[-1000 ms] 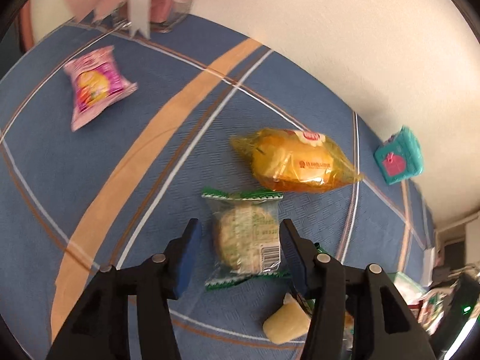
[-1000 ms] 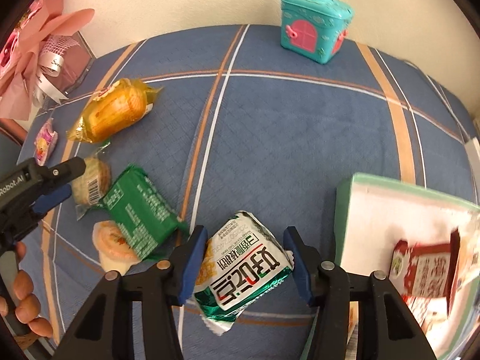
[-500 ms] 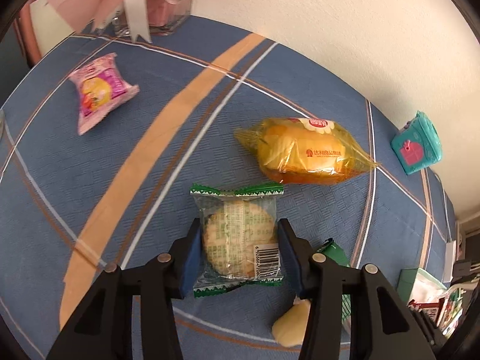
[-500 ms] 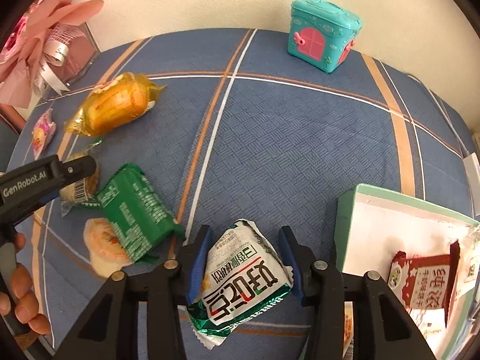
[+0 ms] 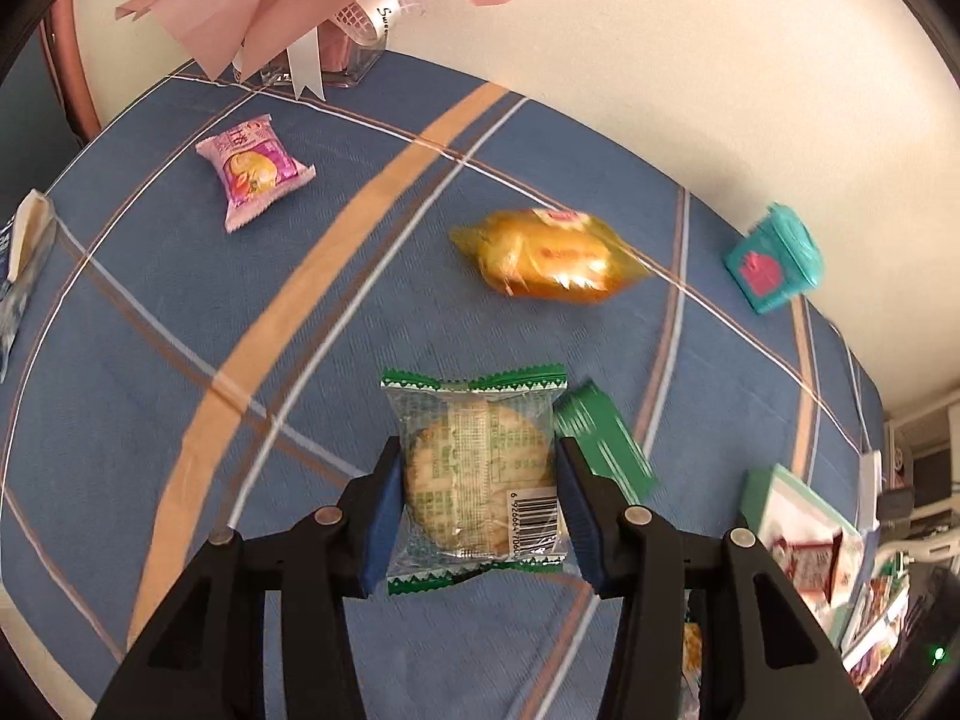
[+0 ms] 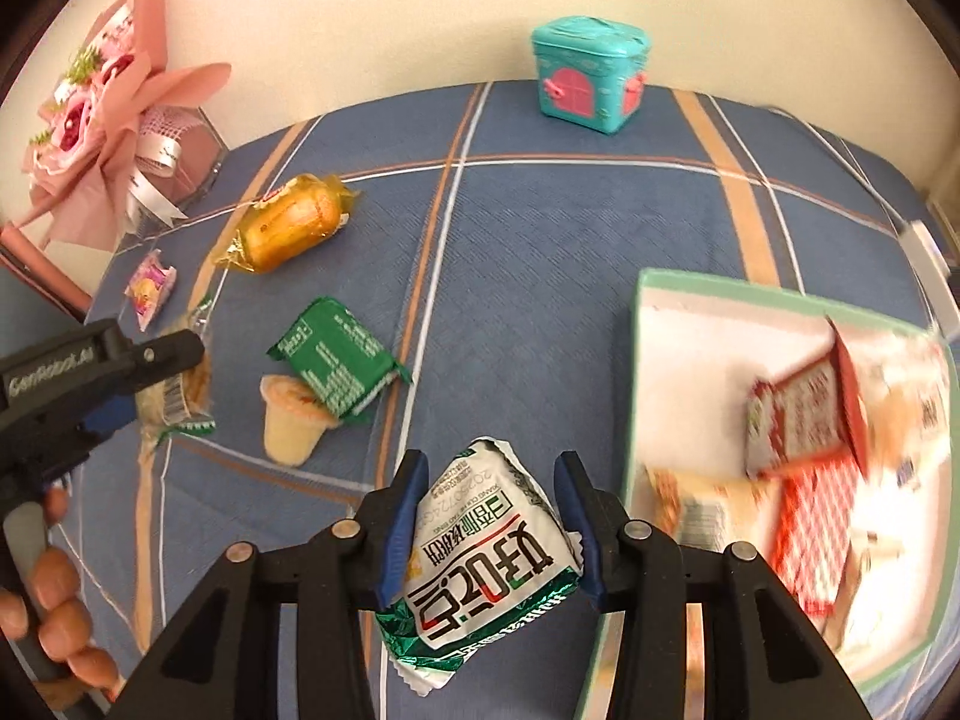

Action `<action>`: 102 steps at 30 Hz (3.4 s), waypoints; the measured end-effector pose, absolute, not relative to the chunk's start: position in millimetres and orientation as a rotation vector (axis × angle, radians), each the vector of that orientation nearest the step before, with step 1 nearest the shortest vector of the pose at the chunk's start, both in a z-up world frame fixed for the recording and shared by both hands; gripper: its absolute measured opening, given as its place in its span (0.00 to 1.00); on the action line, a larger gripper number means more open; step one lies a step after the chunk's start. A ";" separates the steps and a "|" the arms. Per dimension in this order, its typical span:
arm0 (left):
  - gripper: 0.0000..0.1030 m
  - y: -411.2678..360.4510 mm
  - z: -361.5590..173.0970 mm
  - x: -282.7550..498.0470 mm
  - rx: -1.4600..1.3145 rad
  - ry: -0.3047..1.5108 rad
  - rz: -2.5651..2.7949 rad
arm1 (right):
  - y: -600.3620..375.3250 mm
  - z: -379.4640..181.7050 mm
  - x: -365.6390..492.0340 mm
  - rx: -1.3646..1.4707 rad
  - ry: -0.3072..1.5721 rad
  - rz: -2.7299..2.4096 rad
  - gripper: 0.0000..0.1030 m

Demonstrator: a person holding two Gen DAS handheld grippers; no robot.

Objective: Organize snacks
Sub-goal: 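Carry both packs into the white tray and open both tools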

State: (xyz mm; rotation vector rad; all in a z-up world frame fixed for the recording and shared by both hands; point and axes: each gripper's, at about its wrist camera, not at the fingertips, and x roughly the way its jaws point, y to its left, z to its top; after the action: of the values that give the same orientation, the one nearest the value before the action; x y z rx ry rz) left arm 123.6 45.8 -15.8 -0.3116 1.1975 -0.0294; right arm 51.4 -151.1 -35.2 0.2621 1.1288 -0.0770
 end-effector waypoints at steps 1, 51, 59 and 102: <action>0.49 43.0 -15.0 118.4 -0.321 1.200 -0.035 | -152.8 -33.4 47.3 0.274 1.127 -0.081 0.45; 0.49 -195.1 -1.4 6.9 -0.002 1.150 -0.564 | -369.0 -22.0 -68.2 0.706 1.004 -0.501 0.46; 0.49 -209.4 -12.9 9.6 0.044 1.135 -0.582 | -366.5 -37.6 -60.5 0.713 1.038 -0.481 0.46; 0.97 -138.0 -3.1 39.8 -0.160 1.094 -0.292 | -368.4 -8.8 -67.8 0.634 0.892 -0.405 1.00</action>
State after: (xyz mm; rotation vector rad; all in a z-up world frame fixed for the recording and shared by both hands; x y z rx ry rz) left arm 39.8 -138.0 -3.1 -0.1604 1.0938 -0.2918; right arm -67.8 -368.4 -8.8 0.6343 0.8919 -0.4053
